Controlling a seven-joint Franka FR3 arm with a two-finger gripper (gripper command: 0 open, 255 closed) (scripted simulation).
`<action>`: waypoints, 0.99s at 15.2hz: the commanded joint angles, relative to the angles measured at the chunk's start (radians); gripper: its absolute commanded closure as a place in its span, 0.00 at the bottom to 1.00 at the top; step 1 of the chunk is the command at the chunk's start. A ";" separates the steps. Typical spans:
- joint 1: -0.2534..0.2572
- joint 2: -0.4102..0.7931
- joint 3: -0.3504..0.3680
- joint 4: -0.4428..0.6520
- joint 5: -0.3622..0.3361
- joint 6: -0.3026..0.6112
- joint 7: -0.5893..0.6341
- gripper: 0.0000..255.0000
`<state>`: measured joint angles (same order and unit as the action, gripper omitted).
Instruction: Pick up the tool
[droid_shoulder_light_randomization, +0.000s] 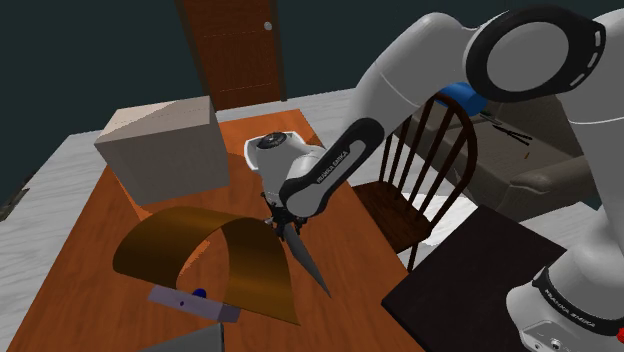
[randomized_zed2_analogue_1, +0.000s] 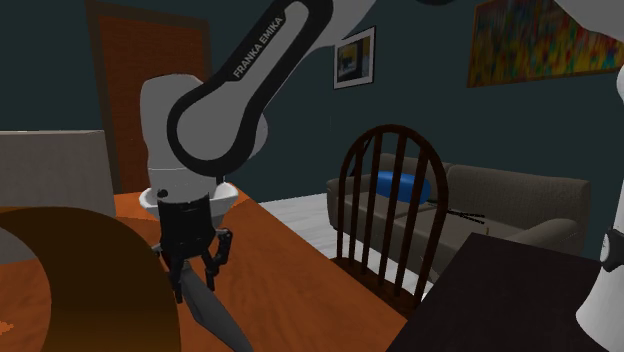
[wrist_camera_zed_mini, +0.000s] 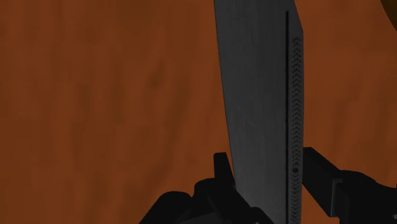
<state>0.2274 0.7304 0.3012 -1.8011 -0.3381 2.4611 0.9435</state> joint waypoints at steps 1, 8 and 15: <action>-0.001 -0.015 0.007 -0.004 0.005 -0.012 -0.003 1.00; -0.019 -0.087 0.032 -0.020 0.032 -0.068 -0.019 1.00; -0.034 -0.147 0.052 -0.024 0.057 -0.122 -0.035 1.00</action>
<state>0.1960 0.5915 0.3511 -1.8222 -0.2841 2.3444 0.9109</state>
